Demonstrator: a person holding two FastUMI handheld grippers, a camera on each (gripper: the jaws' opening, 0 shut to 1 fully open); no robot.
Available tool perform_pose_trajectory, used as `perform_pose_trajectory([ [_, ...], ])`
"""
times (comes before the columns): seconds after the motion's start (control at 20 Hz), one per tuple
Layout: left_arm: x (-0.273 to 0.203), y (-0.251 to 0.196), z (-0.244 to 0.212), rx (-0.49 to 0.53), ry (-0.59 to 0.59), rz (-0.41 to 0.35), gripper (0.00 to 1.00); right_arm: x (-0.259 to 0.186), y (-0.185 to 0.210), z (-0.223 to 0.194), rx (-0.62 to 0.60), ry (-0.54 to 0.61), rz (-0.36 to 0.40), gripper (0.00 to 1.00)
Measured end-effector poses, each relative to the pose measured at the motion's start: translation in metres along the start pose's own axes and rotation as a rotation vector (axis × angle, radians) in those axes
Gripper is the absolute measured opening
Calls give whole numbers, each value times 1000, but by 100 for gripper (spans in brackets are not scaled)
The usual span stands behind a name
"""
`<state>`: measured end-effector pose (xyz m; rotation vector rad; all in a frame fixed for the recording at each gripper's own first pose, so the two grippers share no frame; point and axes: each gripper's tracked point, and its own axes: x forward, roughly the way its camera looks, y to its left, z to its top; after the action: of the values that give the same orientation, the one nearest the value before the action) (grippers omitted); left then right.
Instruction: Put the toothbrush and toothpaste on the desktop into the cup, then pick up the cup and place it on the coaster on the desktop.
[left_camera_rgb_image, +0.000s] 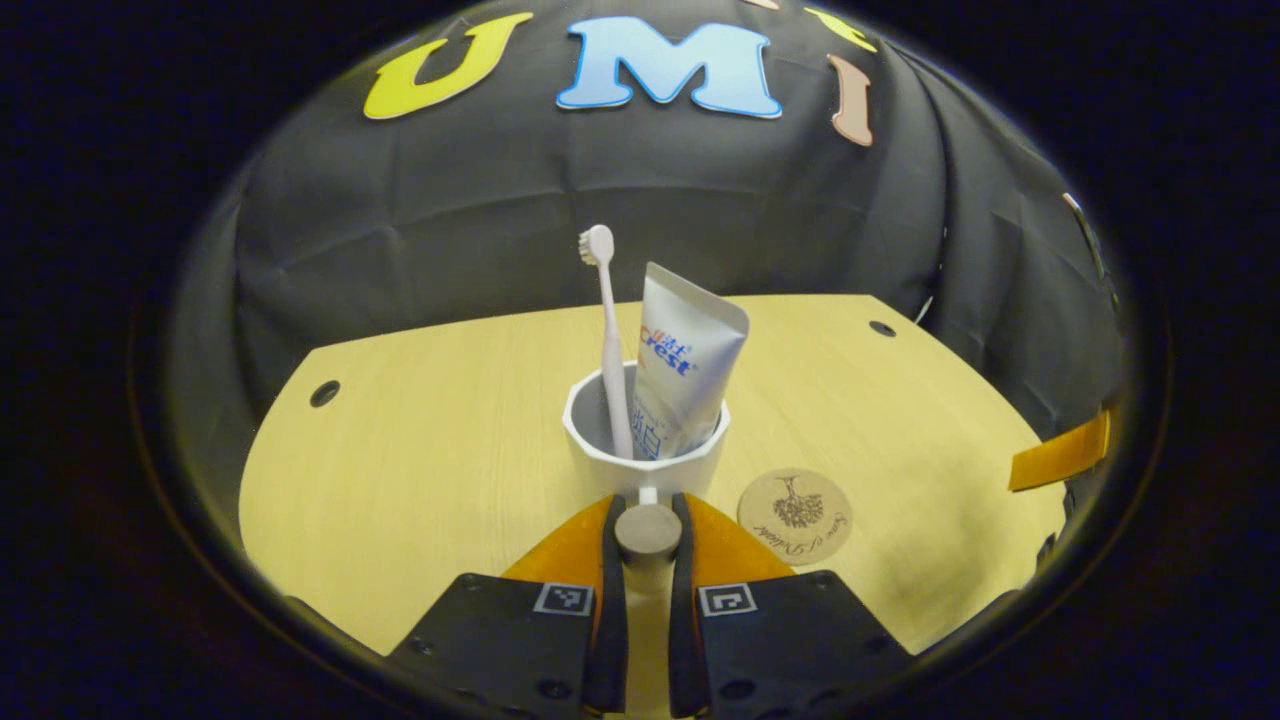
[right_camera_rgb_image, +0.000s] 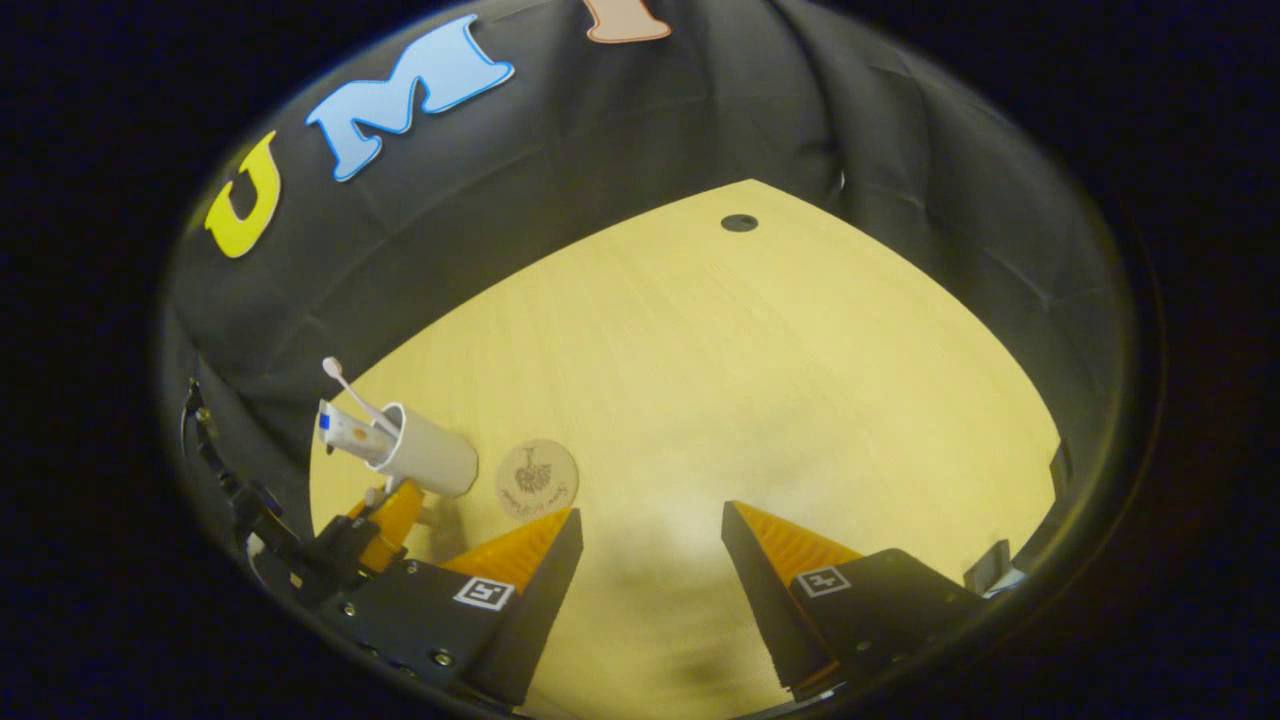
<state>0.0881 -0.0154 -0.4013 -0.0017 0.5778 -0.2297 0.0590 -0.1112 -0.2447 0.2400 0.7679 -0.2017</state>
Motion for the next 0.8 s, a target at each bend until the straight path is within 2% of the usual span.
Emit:
perform_pose_trajectory([
  [0.45, -27, -12, 36, 38, -177, -64, 24, -2, 2, -29, -89, 22, -10, 86],
  [0.8, -36, -14, 46, 60, -283, -66, 24, -3, -11, -51, -146, 39, -33, 86],
])
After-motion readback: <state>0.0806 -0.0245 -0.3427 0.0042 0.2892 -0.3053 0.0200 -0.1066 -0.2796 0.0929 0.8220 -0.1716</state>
